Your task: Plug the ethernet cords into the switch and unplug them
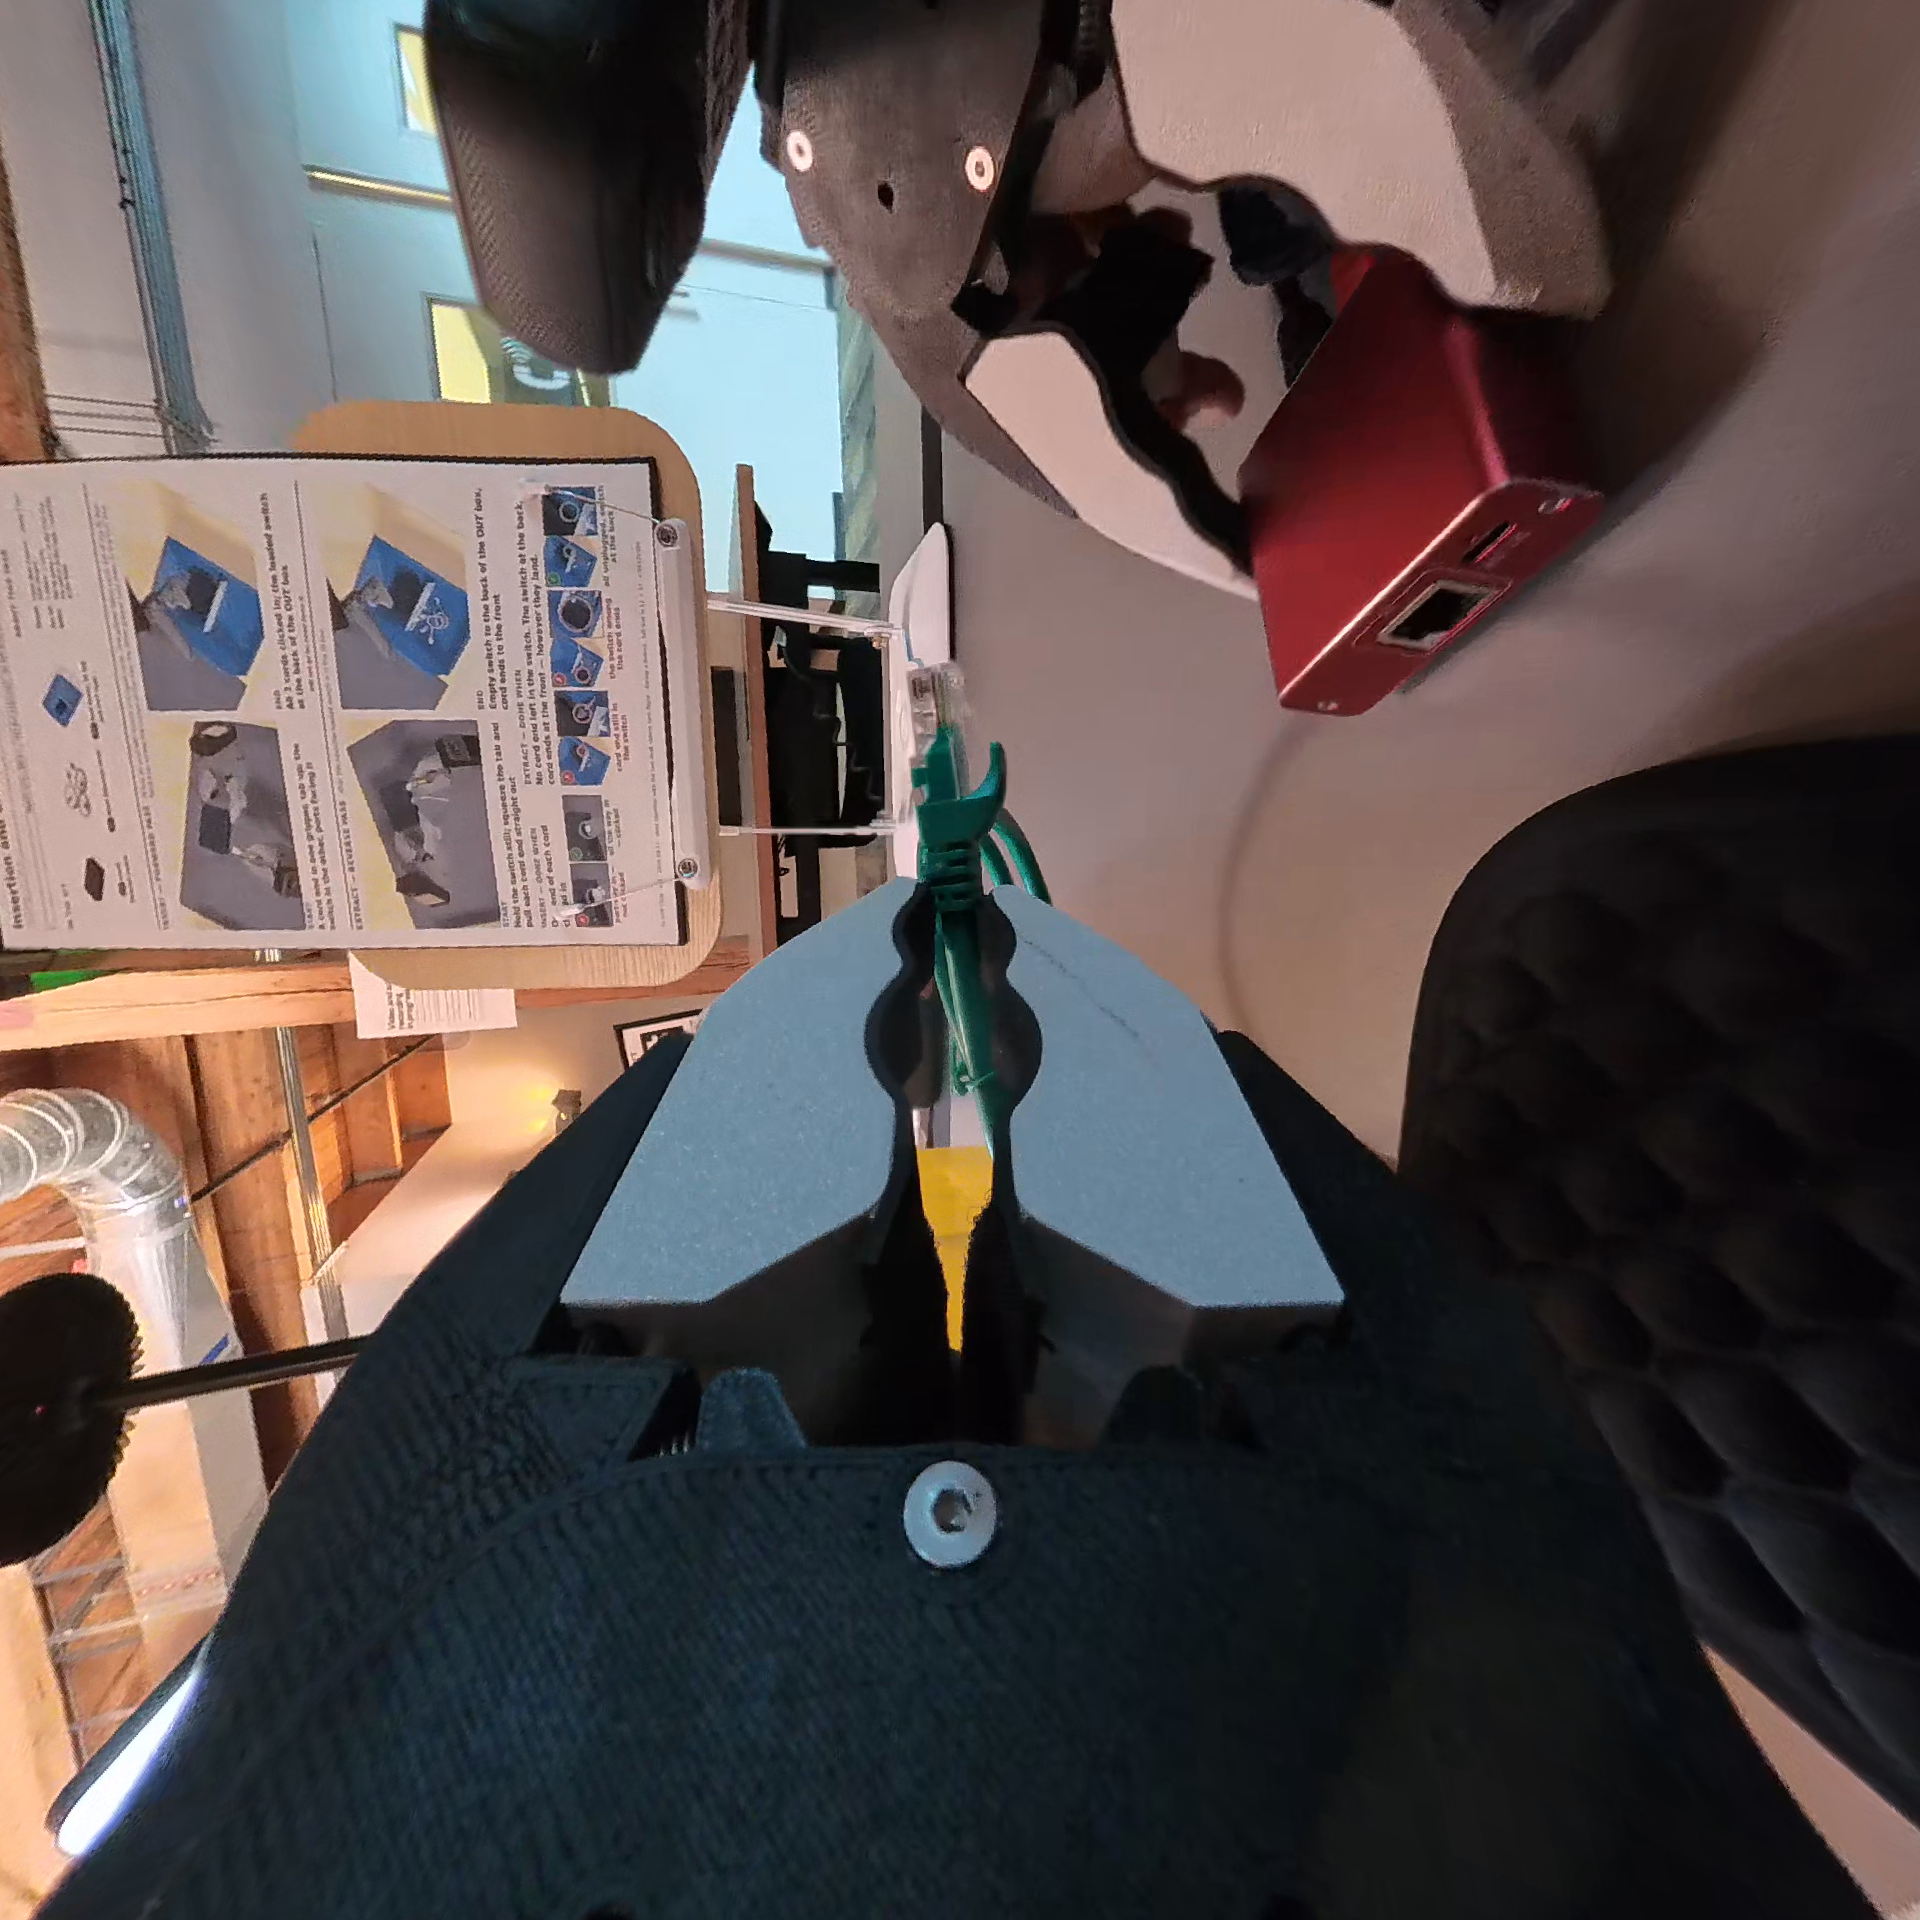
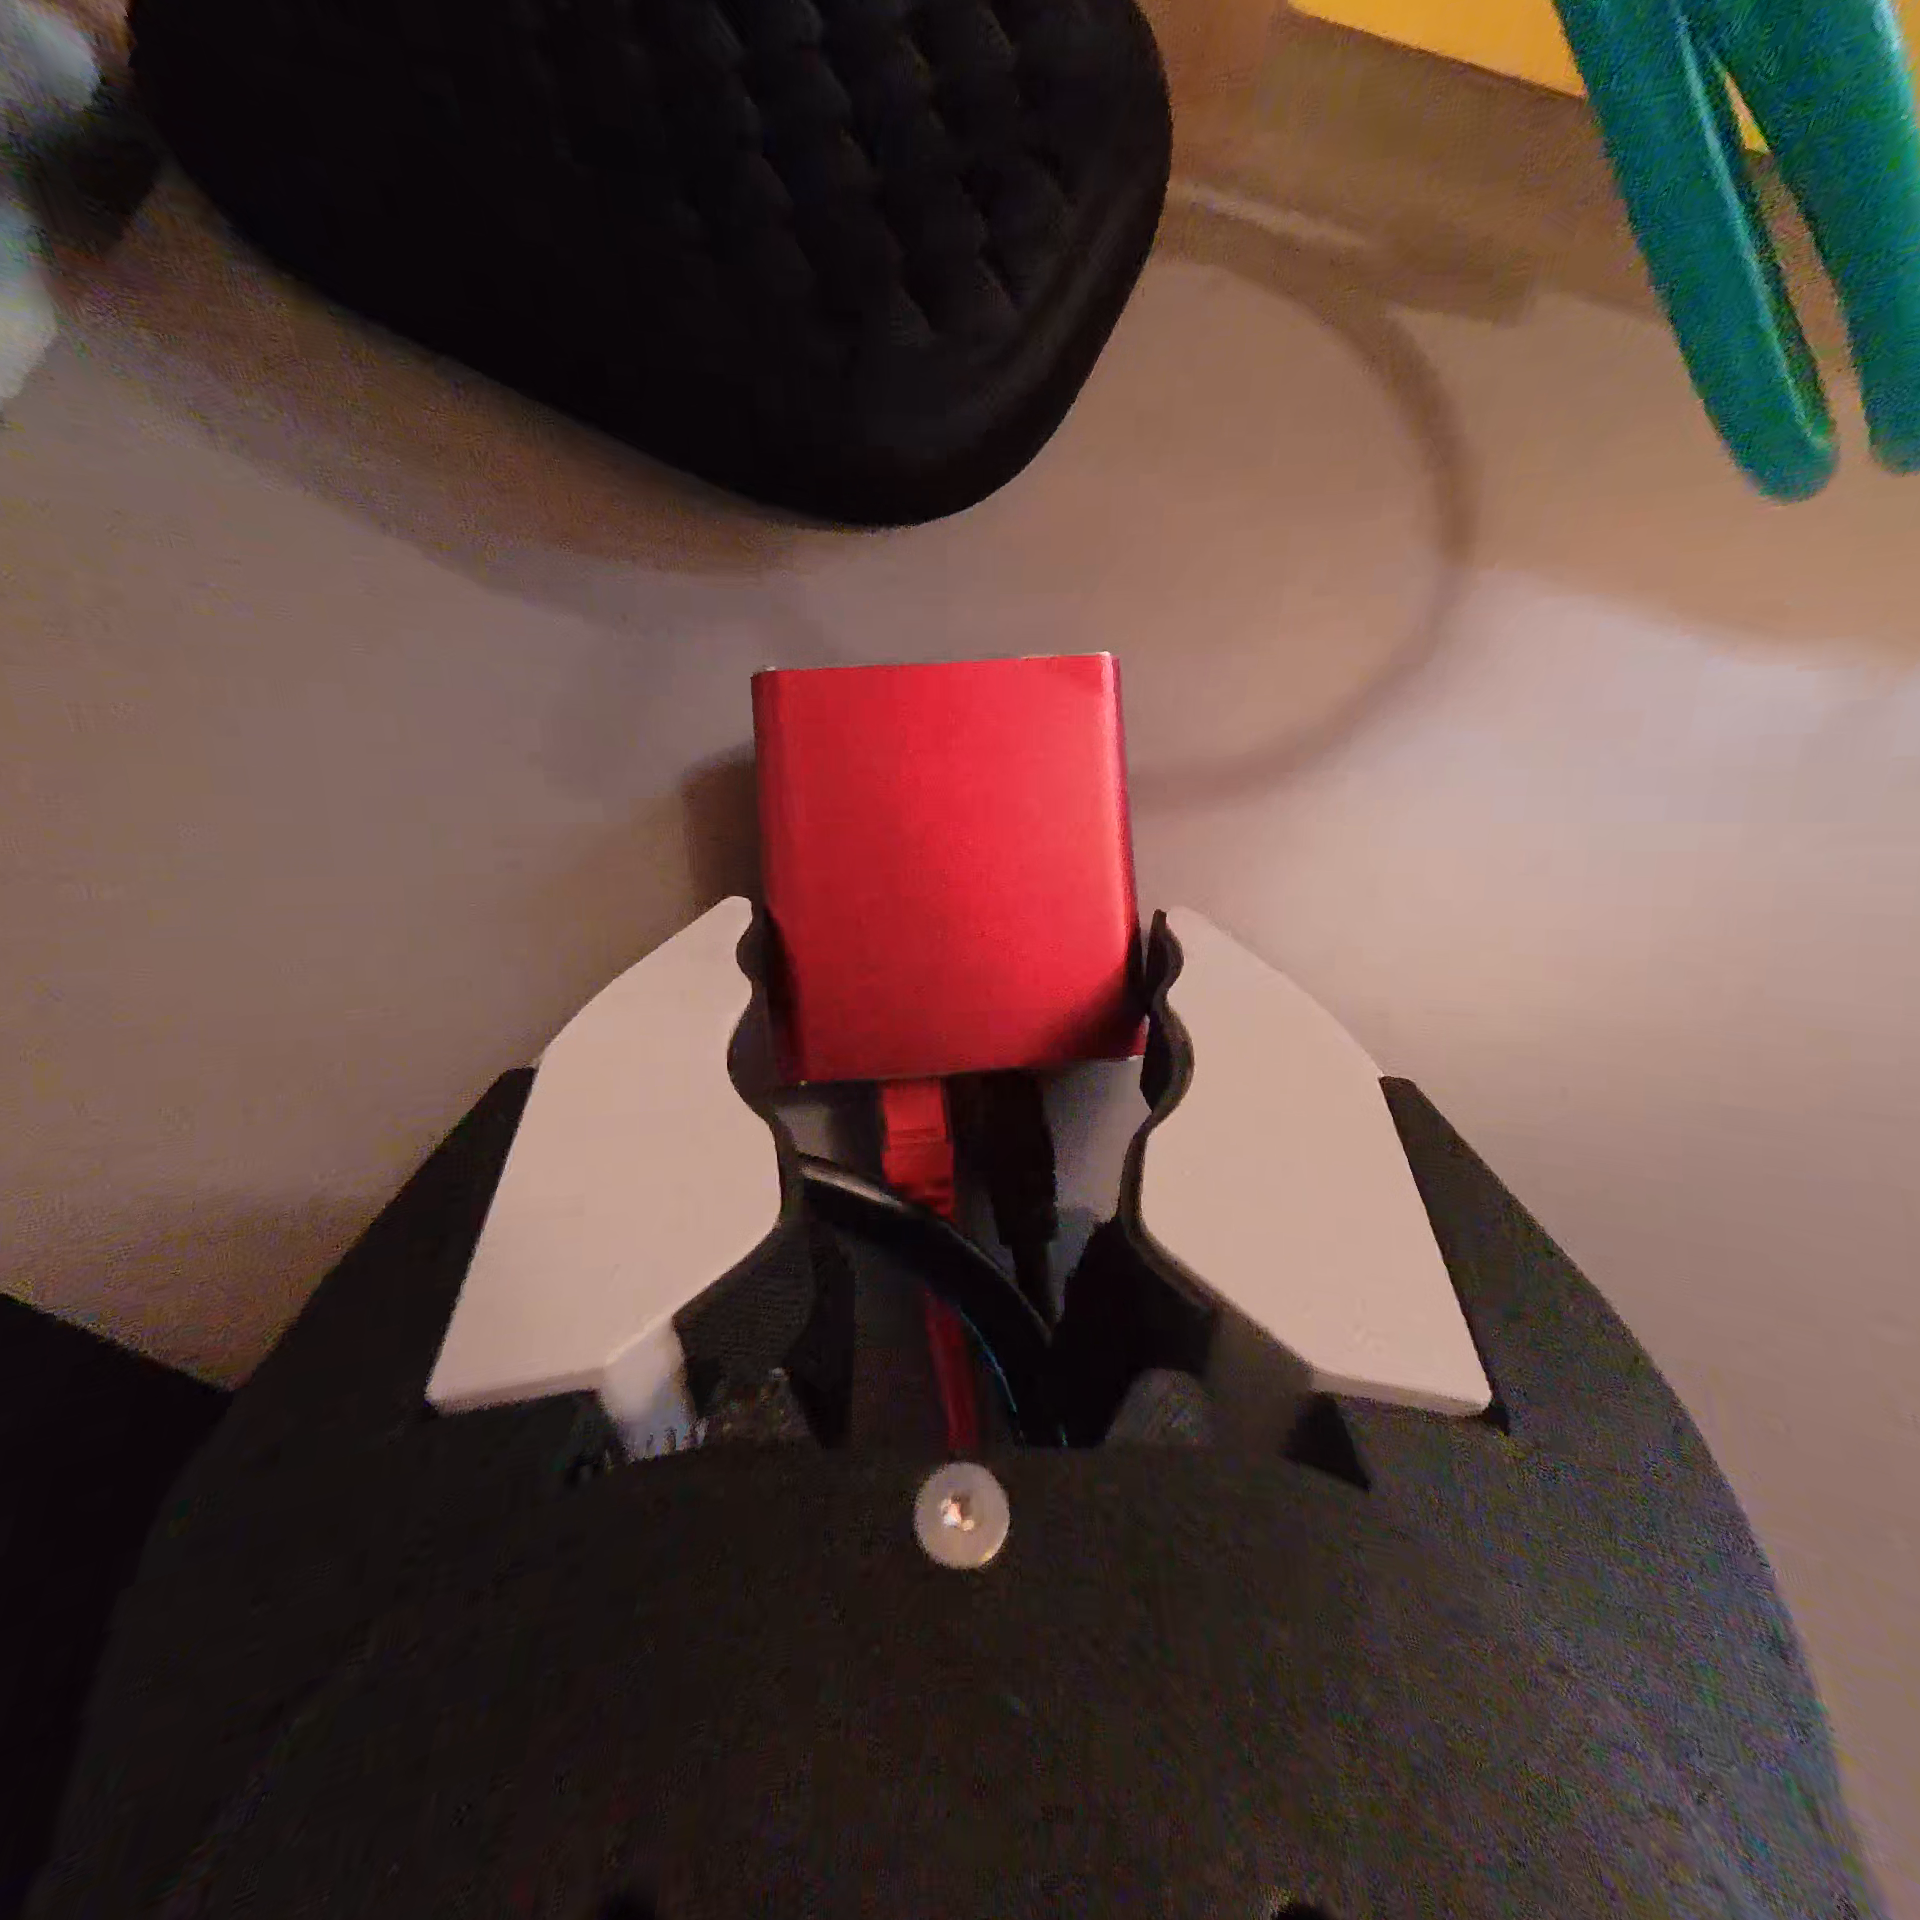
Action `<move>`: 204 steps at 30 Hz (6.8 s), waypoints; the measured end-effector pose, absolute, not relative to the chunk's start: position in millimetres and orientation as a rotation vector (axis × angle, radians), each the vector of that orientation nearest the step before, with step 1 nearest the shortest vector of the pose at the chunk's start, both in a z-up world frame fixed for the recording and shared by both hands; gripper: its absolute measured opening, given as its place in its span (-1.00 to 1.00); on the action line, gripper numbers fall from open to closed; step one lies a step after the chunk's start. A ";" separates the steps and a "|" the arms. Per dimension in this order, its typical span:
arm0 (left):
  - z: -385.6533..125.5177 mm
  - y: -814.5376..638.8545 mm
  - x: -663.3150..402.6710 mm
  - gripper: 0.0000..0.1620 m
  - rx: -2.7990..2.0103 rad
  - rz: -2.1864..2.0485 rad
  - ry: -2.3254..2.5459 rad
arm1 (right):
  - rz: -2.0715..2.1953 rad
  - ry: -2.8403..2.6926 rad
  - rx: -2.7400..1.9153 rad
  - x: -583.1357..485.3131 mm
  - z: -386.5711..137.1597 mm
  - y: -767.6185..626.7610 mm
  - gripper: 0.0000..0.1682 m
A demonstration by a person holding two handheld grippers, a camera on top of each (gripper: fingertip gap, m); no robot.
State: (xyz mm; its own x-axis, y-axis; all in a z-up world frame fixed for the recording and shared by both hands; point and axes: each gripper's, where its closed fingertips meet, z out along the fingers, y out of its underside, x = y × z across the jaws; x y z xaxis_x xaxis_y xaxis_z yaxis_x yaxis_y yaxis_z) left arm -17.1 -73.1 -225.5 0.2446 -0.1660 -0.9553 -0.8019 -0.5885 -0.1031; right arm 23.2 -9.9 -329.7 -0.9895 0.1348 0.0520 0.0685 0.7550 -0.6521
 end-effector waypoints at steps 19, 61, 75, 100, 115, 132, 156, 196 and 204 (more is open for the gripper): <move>-240.2 -38.5 4.7 -0.91 -1.745 1.557 1.249 | 0.999 -2.638 -0.753 57.3 -281.0 6.3 -0.18; -247.6 -11.7 10.6 -0.95 -1.729 1.476 1.033 | 1.214 -2.407 -0.866 48.7 -275.7 15.8 -0.20; -213.3 -12.5 -8.9 -0.55 -1.710 1.472 0.894 | 1.253 -2.265 -0.867 35.5 -253.9 24.7 -0.18; -137.7 -27.3 39.9 -0.68 -1.270 -0.259 -0.060 | 0.983 -1.951 -0.315 45.6 -176.4 -14.1 -0.13; -126.5 -31.3 53.4 -0.44 -1.324 -0.074 0.119 | 1.504 -1.875 -0.353 73.2 -127.2 -7.4 -0.68; -174.9 -36.8 19.5 -0.45 -1.349 -0.017 -0.059 | 0.604 -1.328 -0.508 68.8 -13.0 309.6 -0.68; -198.7 -28.6 20.9 -0.47 -1.487 0.099 0.008 | 0.558 -2.154 -1.413 29.7 -247.0 368.4 -0.66; -170.7 -66.9 -11.0 -0.06 -1.520 0.555 -0.127 | 1.002 -1.601 -1.358 77.4 -169.5 243.8 0.61; -216.0 -150.3 -100.2 -0.01 -1.882 0.826 -0.562 | 0.733 -1.571 -1.624 92.6 -255.4 228.5 -0.17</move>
